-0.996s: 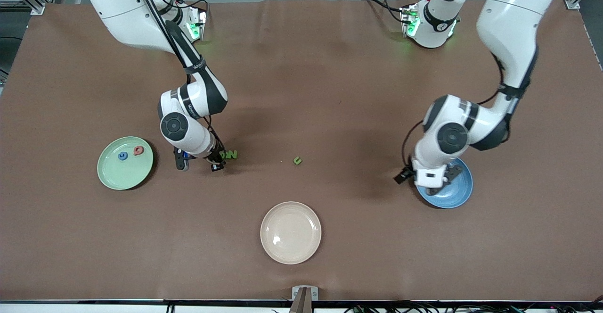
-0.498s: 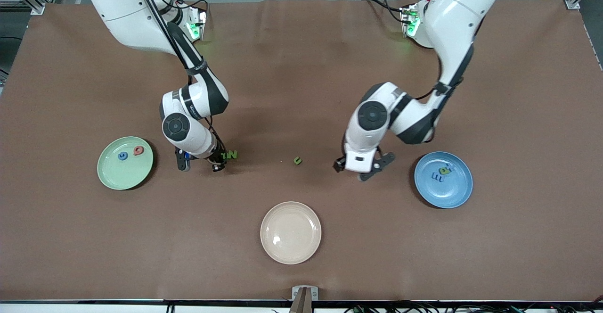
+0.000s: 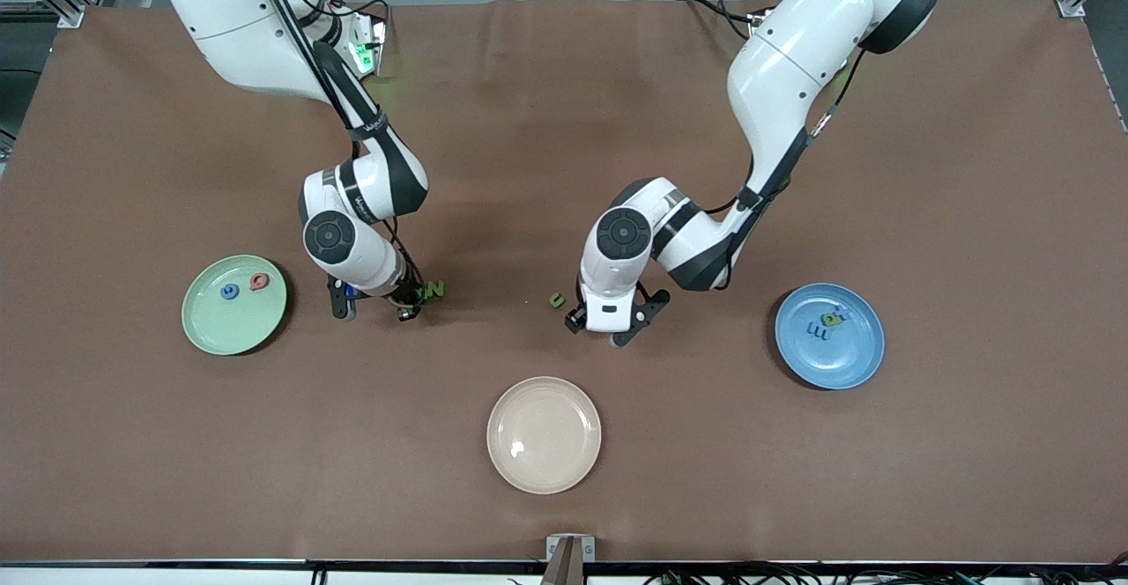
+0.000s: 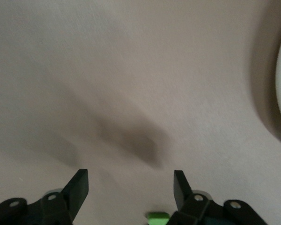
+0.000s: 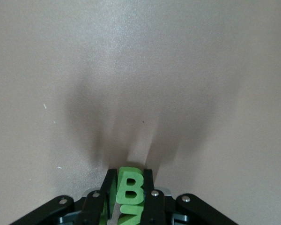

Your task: Sort upper and lower case letters into plates

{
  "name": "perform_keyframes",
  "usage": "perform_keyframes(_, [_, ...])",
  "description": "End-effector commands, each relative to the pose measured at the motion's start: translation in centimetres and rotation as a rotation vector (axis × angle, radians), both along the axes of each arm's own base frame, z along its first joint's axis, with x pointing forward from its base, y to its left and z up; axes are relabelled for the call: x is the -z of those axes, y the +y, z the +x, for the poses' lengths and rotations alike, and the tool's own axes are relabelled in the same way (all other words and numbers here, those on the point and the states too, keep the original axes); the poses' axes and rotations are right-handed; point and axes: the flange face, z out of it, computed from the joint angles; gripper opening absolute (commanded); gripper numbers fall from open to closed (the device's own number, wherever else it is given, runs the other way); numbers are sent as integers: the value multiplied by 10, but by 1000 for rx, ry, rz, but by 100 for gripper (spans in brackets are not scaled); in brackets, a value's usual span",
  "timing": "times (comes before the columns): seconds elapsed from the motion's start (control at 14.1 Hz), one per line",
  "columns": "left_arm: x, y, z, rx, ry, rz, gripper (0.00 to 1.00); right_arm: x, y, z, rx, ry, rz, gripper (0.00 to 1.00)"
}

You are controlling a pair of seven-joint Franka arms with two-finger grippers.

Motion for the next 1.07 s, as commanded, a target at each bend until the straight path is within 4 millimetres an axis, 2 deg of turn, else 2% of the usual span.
perform_keyframes(0.0, [-6,-29,1,-106,12,-45,76,-30,-10,9,-2,-30,-6,9])
perform_keyframes(0.07, [-6,-39,-2,-118,14,-52,75,-41,-24,14,-32,-31,-6,6])
perform_keyframes(0.21, [2,-45,-6,-161,30,-46,74,-69,-48,15,-152,12,-5,6])
perform_keyframes(0.28, [5,-42,-4,-184,29,-36,74,-85,-67,17,-230,24,-3,7])
perform_keyframes(0.36, [11,-49,-12,-194,35,-20,73,-100,-89,18,-322,20,1,7])
perform_keyframes(0.5, [13,-49,-14,-198,36,1,72,-119,-129,13,-519,11,11,7])
perform_keyframes(0.71, [18,-52,-17,-205,41,2,71,-129,-191,8,-751,-8,32,7])
perform_keyframes(1.0, [18,-57,-22,-196,43,5,68,-126,-276,10,-1024,-14,45,7])
